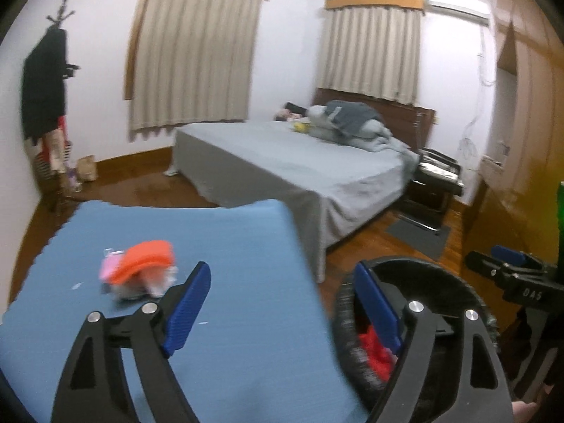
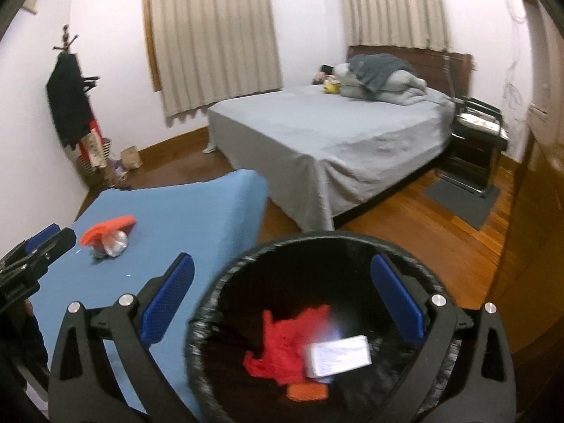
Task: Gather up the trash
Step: 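Move both tools back over the mat toward the orange mesh net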
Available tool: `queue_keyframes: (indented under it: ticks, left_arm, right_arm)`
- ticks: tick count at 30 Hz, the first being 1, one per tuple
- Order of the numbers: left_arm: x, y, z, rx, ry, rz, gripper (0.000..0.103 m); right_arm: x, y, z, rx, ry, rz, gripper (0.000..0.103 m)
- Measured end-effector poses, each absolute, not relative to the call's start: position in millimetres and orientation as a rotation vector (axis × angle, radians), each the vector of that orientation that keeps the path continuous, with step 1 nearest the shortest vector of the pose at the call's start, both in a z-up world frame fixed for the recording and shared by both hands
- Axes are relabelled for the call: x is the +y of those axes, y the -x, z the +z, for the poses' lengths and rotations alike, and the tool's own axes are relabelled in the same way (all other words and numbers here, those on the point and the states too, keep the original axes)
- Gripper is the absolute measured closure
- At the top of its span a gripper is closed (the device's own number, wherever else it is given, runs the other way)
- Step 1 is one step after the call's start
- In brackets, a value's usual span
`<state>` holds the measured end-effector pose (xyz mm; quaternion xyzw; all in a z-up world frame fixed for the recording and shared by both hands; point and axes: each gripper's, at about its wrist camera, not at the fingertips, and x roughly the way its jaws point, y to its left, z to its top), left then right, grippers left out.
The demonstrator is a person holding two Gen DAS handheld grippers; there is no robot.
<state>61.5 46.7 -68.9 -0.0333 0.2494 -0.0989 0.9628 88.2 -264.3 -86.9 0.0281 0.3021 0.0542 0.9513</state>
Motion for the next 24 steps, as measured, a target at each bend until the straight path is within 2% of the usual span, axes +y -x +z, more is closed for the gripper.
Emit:
queue_keyframes:
  ticks: [12,24]
  left_arm:
    - [134.0,-77.1,-88.9,0.523,0.114,-0.016,0.021]
    - [174.2,-135.8,-112.5,0.564,0.14,0.042,0.026]
  right_arm:
    - [-168.0,-136.3,-94.9,0.628,-0.005,0.253,0.005]
    - [-104.3,-192.4,-114.8,0.661,0.059,0.305,0.006]
